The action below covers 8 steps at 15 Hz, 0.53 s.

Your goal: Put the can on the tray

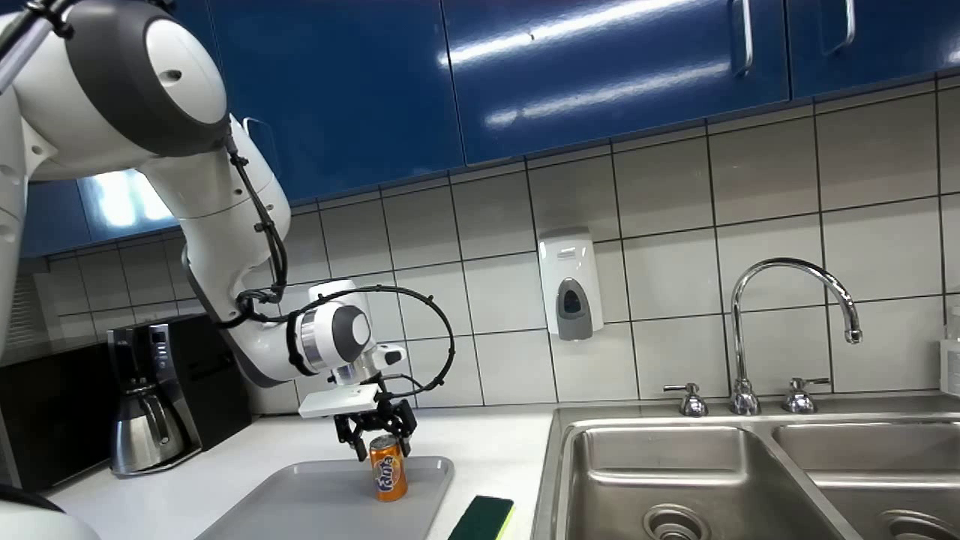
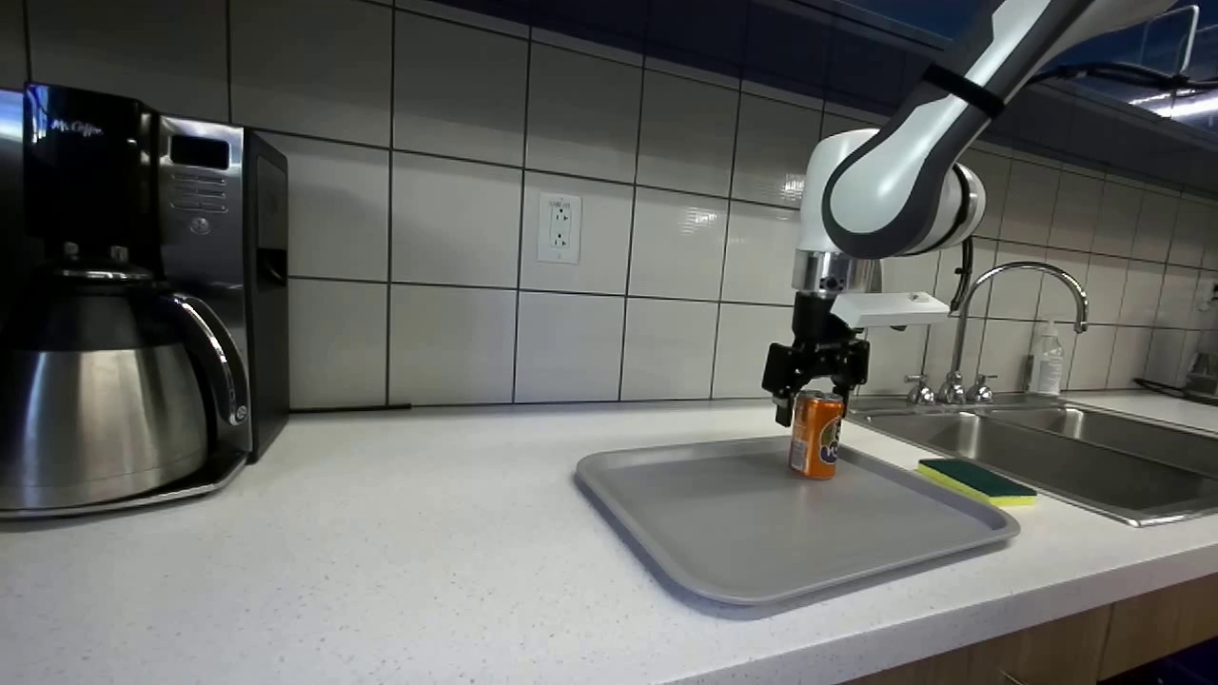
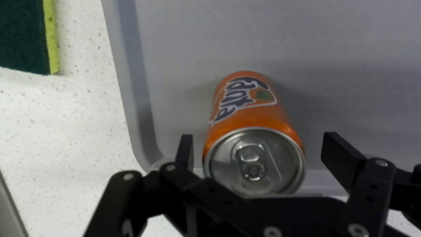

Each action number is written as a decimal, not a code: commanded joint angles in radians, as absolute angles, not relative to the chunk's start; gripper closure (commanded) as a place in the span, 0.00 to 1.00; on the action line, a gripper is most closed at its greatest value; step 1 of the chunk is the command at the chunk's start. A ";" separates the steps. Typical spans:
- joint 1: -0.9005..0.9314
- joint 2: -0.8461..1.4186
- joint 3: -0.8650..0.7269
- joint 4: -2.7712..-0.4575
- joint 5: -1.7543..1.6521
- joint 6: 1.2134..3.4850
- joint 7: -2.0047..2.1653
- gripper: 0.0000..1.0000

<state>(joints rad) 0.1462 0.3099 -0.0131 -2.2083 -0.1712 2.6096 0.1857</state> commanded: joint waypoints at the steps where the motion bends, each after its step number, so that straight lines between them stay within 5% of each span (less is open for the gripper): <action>1: 0.166 0.231 -0.032 -2.234 -0.215 2.615 0.258 0.00; 8: 0.167 0.087 -0.061 -2.324 -0.408 2.623 0.435 0.00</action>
<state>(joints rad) 0.1601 0.1835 -0.0442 -2.2385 -0.3307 2.6101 0.3443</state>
